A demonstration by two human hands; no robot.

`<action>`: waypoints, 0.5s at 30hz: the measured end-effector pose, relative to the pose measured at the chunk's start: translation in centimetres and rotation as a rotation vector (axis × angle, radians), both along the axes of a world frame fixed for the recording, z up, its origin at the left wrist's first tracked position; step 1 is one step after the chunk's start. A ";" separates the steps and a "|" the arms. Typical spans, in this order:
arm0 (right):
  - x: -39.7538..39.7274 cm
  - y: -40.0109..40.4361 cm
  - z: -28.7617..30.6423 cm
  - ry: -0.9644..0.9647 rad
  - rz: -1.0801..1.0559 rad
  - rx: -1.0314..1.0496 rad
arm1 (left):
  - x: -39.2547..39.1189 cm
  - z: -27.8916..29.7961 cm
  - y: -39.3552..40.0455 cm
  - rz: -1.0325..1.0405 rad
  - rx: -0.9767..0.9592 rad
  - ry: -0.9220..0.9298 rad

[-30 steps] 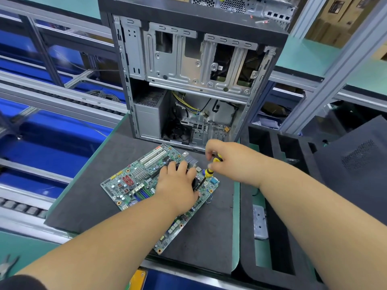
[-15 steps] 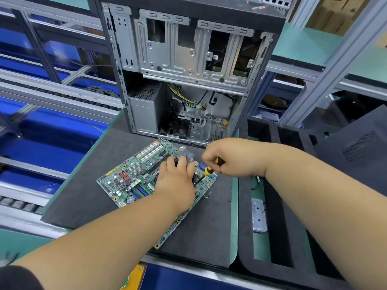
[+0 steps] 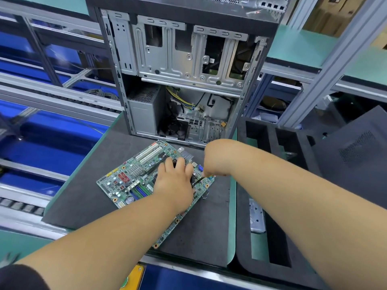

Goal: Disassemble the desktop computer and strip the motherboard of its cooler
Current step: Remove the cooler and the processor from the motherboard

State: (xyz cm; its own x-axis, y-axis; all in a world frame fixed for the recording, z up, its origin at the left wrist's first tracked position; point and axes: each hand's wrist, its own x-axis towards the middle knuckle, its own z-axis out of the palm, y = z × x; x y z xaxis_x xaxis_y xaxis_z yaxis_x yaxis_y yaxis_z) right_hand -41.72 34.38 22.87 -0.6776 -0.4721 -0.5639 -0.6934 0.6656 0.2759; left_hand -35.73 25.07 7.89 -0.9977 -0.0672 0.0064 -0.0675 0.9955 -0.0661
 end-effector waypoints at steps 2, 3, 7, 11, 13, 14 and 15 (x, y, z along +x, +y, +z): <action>0.3 0.5 -0.7 0.089 0.058 -0.076 | 0.0 -0.1 0.0 -0.002 0.003 -0.002; 0.3 0.7 -0.9 0.116 0.095 -0.091 | 0.0 -0.1 -0.1 -0.003 0.005 -0.002; 0.2 0.6 -0.7 0.143 0.225 -0.076 | -0.1 -0.2 -0.2 -0.005 0.015 0.004; 0.5 0.5 -0.5 0.141 0.300 -0.051 | -0.2 -0.4 -0.4 -0.005 0.057 -0.012; 0.6 0.4 -0.4 0.139 0.360 -0.030 | -0.2 -0.5 -0.6 -0.001 0.082 -0.018; 0.7 0.3 -0.3 0.157 0.392 -0.019 | -0.3 -0.5 -0.6 -0.001 0.084 -0.021; 0.7 0.2 -0.1 0.194 0.444 -0.016 | -0.3 -0.5 -0.7 -0.002 0.077 -0.025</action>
